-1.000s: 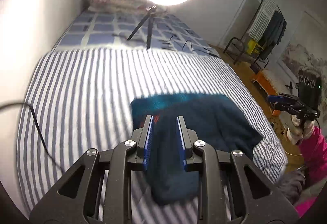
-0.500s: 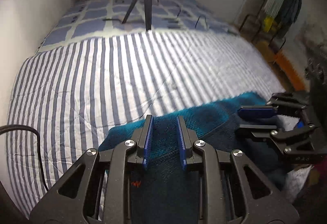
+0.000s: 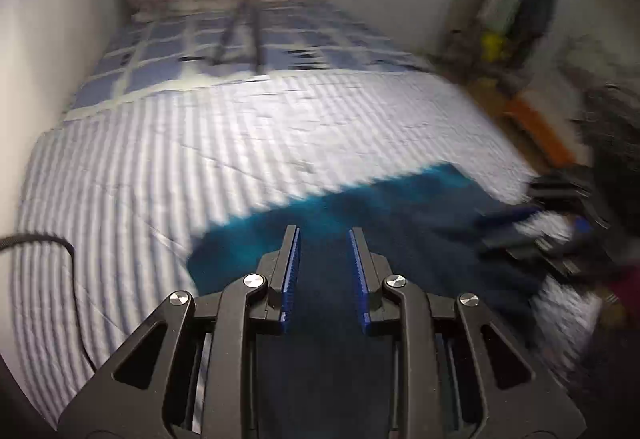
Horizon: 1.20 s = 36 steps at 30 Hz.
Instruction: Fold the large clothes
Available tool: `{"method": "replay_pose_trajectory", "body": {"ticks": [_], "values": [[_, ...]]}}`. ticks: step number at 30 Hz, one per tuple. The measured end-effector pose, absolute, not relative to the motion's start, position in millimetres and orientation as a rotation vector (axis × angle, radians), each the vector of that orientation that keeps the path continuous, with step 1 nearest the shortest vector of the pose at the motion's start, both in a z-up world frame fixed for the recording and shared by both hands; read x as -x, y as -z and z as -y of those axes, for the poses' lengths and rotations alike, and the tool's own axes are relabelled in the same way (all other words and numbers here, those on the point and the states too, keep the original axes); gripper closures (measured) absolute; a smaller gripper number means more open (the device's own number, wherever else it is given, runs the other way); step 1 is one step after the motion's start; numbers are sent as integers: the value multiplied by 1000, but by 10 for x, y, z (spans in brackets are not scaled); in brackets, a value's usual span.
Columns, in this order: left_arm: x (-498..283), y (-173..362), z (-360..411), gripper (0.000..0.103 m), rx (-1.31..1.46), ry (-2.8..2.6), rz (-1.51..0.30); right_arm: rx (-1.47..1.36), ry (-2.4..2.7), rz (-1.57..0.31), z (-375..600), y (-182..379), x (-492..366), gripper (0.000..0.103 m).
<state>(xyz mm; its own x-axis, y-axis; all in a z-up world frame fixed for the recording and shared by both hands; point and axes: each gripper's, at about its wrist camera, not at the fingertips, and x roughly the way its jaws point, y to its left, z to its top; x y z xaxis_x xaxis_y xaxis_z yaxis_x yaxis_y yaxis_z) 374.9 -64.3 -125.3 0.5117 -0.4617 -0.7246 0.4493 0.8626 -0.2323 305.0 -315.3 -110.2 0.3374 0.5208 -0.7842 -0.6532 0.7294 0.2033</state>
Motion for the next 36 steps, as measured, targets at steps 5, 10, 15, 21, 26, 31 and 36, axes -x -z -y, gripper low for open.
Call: {"method": "replay_pose_trajectory", "body": {"ticks": [5,10,15,21,26,31,36], "values": [[-3251,1295,909,78,-2,717,-916,91,-713,-978,3670,1110,-2749,71],[-3140,1333,1398,78,-58,853,-938,-106,-573,-1036,4223,1334,-2907,46],[-3062,1604,1657,78,-171,911,-1017,-329,-609,-1116,4419,1611,-3116,50],[-3018,1768,1488,78,-147,908,-1049,-211,-598,-1096,4301,1622,-3170,95],[-2951,1743,1512,78,-190,904,-1019,-335,-706,-1024,4482,1447,-3146,59],[-2875,1762,1522,78,-214,899,-995,-553,-682,-1052,4653,1662,-3489,48],[-2868,1791,1508,78,-193,902,-979,-718,-765,-1102,4518,1987,-3763,48]]}}
